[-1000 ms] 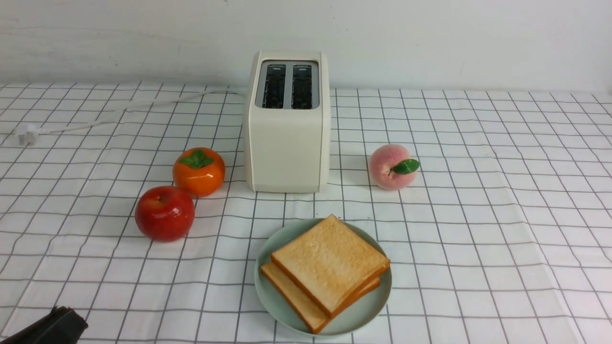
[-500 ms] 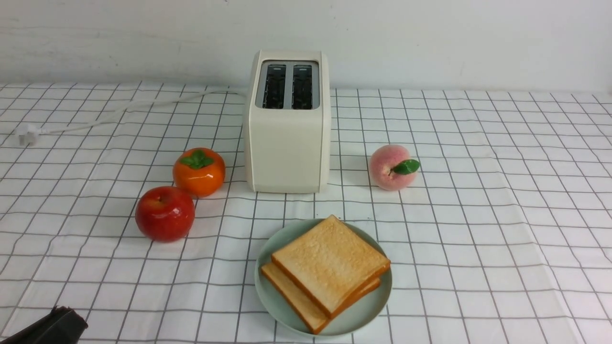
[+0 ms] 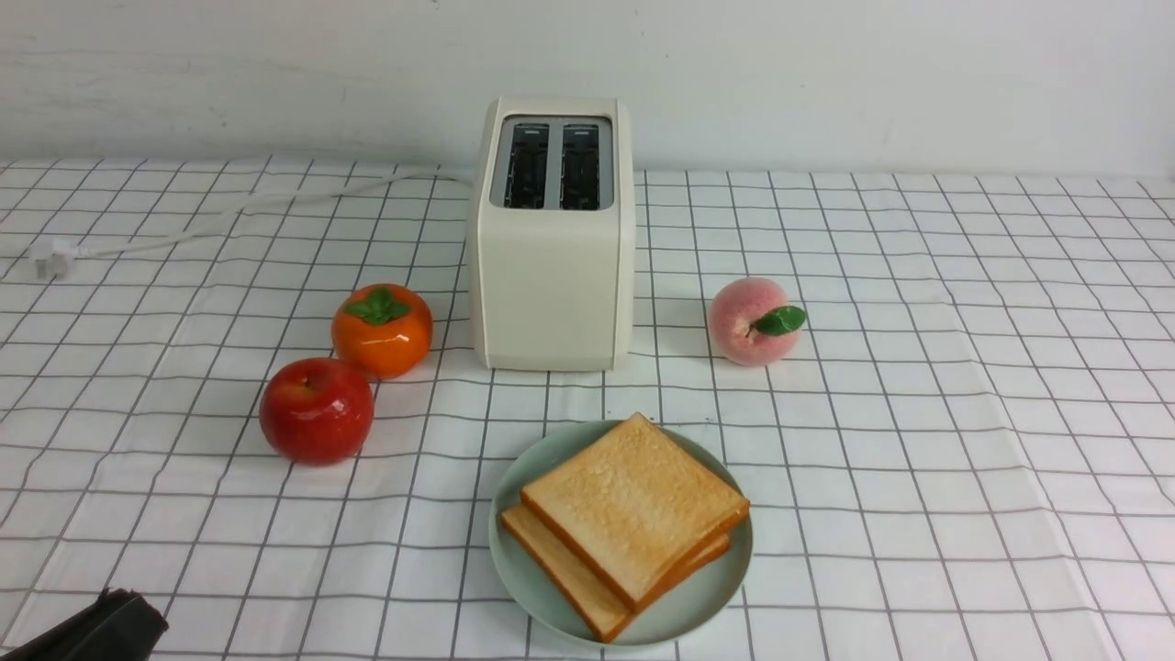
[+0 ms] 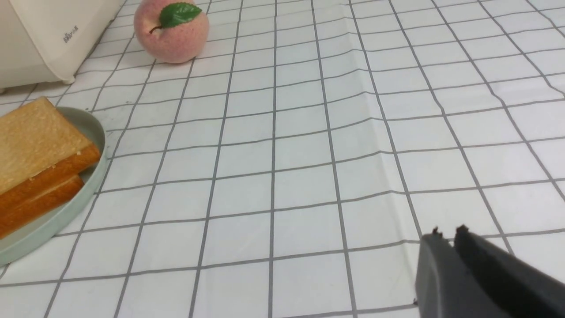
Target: Take toasted bread from bread machine on white checkered table place on plate.
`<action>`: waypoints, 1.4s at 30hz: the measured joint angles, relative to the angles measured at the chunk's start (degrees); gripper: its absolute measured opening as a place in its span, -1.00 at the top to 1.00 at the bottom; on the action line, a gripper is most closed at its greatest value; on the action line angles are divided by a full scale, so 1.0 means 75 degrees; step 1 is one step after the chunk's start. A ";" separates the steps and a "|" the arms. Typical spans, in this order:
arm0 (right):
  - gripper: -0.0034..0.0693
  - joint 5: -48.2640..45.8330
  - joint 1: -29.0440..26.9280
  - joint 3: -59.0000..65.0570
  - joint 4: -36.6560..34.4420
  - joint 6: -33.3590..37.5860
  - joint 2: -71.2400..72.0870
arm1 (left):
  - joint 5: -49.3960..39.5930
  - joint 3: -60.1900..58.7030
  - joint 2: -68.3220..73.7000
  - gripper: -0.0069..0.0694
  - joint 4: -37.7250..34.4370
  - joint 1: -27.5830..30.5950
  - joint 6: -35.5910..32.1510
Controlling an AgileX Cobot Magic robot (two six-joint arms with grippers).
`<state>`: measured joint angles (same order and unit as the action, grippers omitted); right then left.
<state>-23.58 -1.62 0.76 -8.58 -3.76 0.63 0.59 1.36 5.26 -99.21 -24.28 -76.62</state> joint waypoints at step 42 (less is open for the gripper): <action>0.63 -0.0006 0.0000 0.0000 0.0000 0.0000 0.0000 | -0.0804 -0.0403 -0.0737 0.85 1.0949 0.2695 0.8860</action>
<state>-23.62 -1.62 0.76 -8.58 -3.76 0.63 -5.44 -1.67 -0.27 -17.09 -4.06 -10.17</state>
